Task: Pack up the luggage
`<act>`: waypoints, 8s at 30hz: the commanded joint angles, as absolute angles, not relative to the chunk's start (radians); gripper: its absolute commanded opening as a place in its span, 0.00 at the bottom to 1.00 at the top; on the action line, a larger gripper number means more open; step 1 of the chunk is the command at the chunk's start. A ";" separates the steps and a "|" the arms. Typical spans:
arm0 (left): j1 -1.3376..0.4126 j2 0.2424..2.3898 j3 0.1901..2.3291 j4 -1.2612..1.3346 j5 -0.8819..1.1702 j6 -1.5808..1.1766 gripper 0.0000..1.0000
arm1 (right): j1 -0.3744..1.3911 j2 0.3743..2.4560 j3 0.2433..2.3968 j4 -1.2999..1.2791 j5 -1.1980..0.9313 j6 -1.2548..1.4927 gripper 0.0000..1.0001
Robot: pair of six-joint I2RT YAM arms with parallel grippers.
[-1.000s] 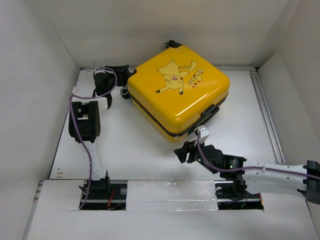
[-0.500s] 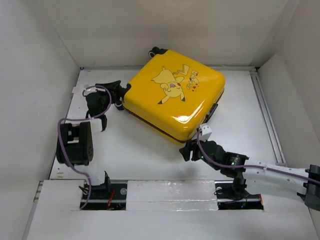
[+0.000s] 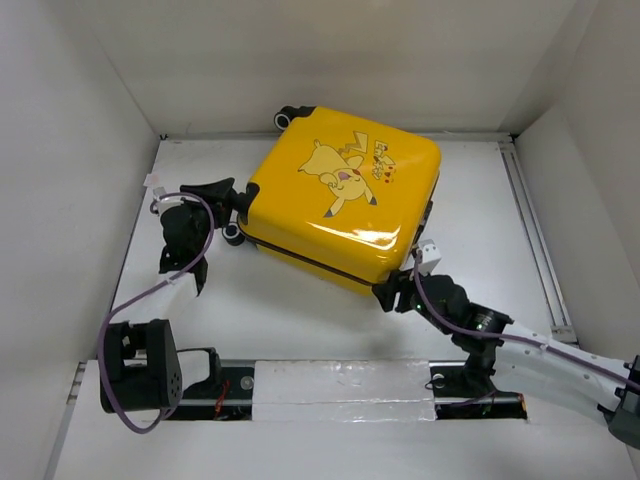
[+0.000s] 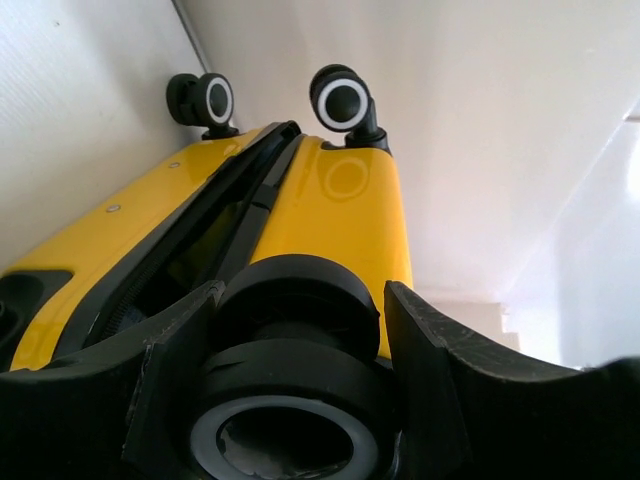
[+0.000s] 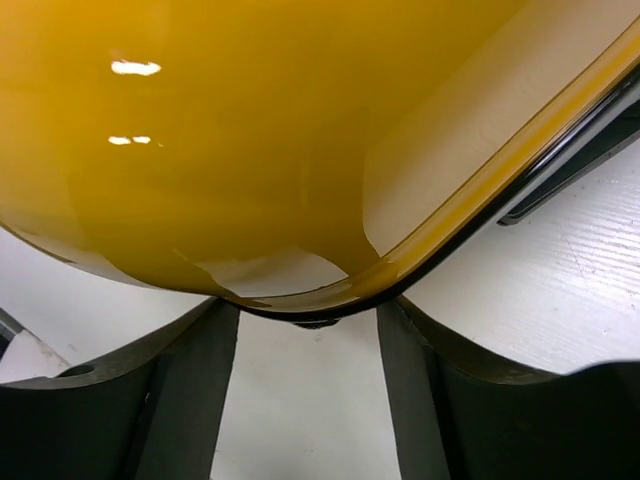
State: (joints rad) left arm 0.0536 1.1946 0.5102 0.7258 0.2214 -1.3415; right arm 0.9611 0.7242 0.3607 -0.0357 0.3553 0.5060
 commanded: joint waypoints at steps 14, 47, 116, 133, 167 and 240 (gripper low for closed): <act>0.060 1.313 0.679 0.759 0.181 -1.187 0.00 | 0.833 0.775 0.279 0.254 0.179 0.436 0.44; 0.028 1.212 0.470 0.881 0.126 -1.216 0.00 | 0.742 0.813 0.664 -0.035 -0.064 0.331 0.00; -1.141 1.059 0.560 0.639 -0.336 -0.925 0.28 | 1.118 1.119 0.631 0.322 0.153 0.443 0.00; -0.118 1.268 0.686 0.708 0.163 -1.092 0.98 | 1.109 0.924 0.514 0.219 0.183 0.454 0.00; -0.107 1.821 0.926 1.149 0.275 -1.387 0.30 | 1.109 0.913 0.485 0.218 0.176 0.475 0.00; -0.383 0.598 0.195 0.693 0.058 -1.036 0.00 | 1.143 1.004 0.307 0.739 0.687 0.320 0.00</act>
